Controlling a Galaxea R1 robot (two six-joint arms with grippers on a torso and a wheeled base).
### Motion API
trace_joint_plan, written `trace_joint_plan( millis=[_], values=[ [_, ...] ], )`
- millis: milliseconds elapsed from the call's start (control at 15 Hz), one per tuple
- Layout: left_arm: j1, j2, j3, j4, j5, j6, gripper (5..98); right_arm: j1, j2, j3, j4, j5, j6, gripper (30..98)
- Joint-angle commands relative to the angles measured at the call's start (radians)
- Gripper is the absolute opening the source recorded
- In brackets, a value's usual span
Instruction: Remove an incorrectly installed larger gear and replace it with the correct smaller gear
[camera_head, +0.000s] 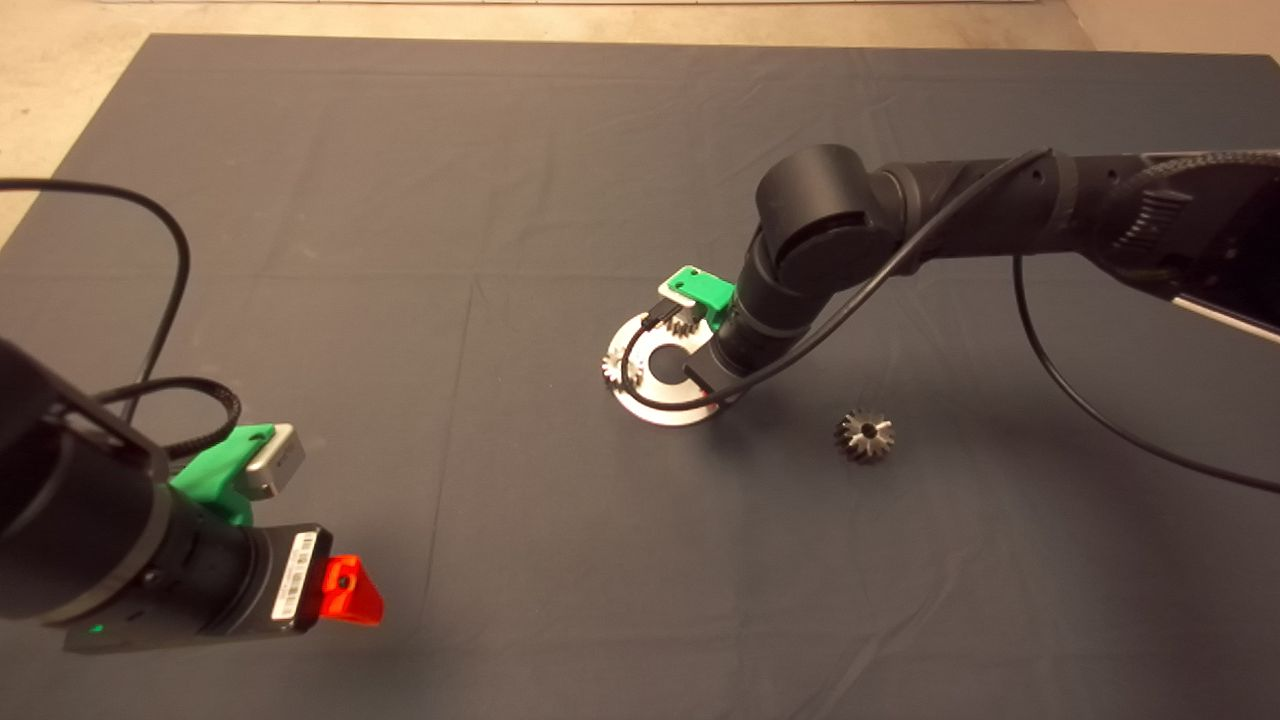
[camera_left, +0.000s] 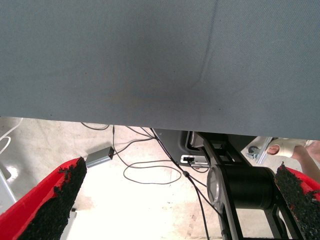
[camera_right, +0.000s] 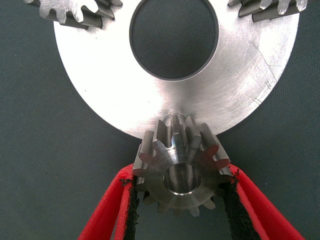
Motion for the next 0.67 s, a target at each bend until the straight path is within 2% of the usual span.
trace_joint_plan(
  millis=[0,600],
  values=[
    [-0.004,-0.004,0.015,-0.020,0.124,-0.006,97.7,0.027,-0.002,0.007,0.002,-0.003,0.002,39.3],
    [-0.004,-0.002,0.015,-0.020,0.123,-0.006,97.7,0.024,0.009,0.007,-0.011,-0.003,0.002,39.3]
  ],
)
